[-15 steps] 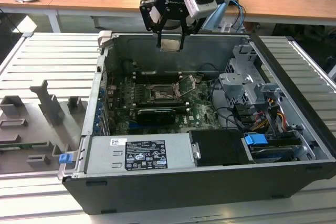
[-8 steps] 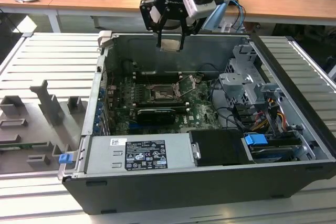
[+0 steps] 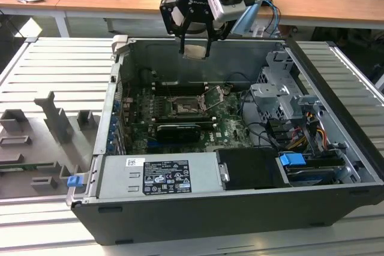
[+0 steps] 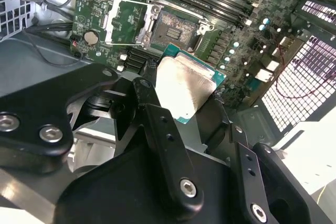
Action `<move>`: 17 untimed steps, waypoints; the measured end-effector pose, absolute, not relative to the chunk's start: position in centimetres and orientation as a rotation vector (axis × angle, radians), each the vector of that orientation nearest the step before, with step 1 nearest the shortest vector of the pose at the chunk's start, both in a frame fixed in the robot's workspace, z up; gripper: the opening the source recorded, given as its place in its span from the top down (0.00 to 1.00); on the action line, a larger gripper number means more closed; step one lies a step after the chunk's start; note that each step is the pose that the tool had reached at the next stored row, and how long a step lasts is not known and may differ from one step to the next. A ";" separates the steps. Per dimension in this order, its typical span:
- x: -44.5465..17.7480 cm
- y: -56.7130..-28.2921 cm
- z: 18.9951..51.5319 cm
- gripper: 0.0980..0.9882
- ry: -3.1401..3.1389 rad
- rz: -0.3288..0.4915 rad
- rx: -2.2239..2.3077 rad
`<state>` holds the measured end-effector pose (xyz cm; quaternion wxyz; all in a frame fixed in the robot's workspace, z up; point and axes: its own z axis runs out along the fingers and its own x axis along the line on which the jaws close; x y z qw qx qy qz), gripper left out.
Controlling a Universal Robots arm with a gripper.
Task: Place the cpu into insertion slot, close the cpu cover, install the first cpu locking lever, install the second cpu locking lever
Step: 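Place the cpu into insertion slot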
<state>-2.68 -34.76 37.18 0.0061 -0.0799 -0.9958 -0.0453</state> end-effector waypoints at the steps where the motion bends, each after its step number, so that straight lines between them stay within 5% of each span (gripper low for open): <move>1: -2.7 -34.8 37.2 0.50 -3.116 -0.142 -0.255; 17: -2.7 -34.8 37.2 0.50 -3.110 -0.142 -0.339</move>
